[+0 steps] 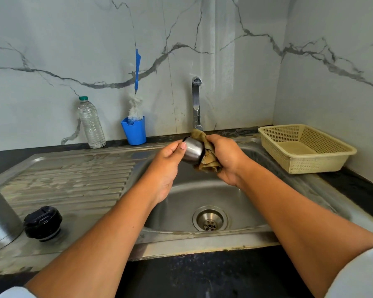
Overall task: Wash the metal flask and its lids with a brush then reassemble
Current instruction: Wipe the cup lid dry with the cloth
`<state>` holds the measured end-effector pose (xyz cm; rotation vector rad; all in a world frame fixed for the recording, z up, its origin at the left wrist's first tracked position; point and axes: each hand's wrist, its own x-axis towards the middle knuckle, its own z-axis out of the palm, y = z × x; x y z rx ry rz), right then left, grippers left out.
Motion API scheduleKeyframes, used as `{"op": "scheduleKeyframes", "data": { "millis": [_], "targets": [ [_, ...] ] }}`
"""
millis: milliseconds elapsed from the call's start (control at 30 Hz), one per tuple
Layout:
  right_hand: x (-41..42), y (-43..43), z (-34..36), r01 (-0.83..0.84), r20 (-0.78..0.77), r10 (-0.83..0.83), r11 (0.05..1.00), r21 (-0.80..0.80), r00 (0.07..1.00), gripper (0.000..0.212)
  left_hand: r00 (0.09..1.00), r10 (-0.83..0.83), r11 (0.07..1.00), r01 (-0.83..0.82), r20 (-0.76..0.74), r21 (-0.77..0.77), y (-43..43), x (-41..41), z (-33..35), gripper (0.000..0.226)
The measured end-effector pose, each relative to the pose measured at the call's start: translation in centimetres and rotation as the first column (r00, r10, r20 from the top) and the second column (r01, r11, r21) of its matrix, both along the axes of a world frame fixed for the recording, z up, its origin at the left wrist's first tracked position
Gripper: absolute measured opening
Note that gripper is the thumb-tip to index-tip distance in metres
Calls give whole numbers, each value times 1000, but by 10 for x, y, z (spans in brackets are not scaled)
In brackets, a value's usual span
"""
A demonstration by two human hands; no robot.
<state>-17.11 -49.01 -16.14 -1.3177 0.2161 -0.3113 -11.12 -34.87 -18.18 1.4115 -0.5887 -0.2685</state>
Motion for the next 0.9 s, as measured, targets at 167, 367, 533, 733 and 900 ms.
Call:
{"op": "scheduleKeyframes", "data": {
  "millis": [167,367,533,733,900],
  "targets": [
    [1,-2,-2,-57,-2,61,947,317,998,42,998,-15,1000,16,61,-15,-5,1,0,22],
    [3,2,-2,-41,-93,109,838,544,990,41,970,1,993,-30,243,115,-6,10,-7,29],
    [7,-1,-1,30,-151,46,885,465,988,39,869,-39,867,-216,492,449,-5,23,-17,35],
    [8,2,-4,58,-125,-42,991,124,991,26,718,-90,706,-443,690,553,-9,24,-19,39],
    [4,-1,-4,29,-27,-30,999,-27,999,34,752,-96,812,-320,652,488,-5,15,-13,21]
  ]
}}
